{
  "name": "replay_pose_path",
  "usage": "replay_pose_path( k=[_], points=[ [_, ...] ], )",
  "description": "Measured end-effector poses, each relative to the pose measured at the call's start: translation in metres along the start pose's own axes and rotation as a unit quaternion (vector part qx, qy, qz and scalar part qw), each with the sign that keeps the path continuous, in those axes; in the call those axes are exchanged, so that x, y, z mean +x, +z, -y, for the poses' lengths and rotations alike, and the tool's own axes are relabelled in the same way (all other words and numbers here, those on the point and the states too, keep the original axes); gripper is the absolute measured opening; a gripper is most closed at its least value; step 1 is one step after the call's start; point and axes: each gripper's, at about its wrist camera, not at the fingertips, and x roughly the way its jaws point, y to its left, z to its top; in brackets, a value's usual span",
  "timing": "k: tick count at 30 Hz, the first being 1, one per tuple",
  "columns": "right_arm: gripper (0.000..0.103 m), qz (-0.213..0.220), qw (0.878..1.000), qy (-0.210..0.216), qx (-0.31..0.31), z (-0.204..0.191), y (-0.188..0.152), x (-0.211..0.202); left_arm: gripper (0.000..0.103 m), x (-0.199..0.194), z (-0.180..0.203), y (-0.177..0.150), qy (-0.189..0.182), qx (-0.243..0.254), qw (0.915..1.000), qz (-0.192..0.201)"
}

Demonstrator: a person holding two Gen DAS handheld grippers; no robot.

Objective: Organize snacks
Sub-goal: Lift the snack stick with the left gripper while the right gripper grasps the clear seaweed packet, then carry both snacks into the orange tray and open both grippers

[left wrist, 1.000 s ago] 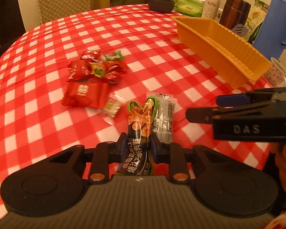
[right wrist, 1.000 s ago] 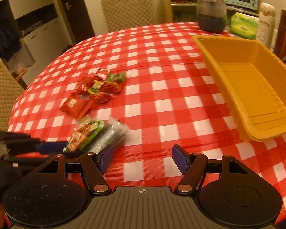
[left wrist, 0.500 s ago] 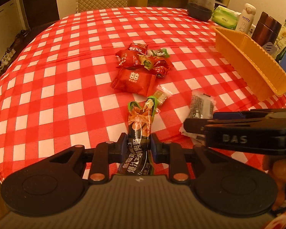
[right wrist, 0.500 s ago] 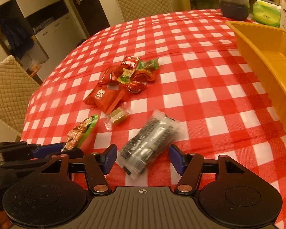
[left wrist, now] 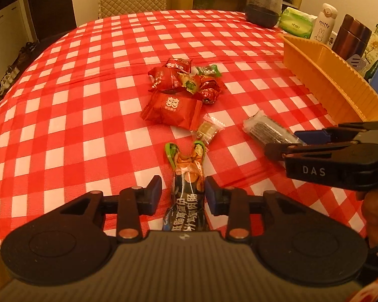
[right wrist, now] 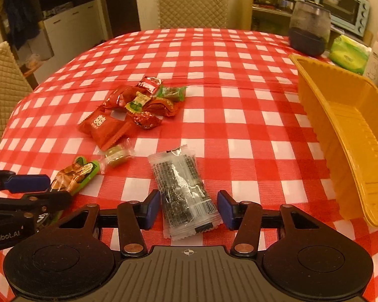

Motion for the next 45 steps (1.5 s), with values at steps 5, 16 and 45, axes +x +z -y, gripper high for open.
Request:
replay_pose_path(
  k=[5, 16, 45],
  points=[
    [0.051, 0.009, 0.999, 0.004, -0.039, -0.005, 0.002, 0.005, 0.033, 0.005, 0.003, -0.001, 0.002, 0.008, 0.9999, -0.008],
    [0.038, 0.005, 0.998, 0.011, -0.054, -0.005, -0.005, 0.001, 0.026, 0.003, 0.011, -0.006, 0.015, 0.012, 0.9997, -0.015],
    [0.038, 0.101, 0.986, -0.09, 0.098, 0.17, 0.028, -0.137, 0.026, -0.022, 0.192, 0.102, -0.111, 0.057, 0.9894, 0.073]
  ],
)
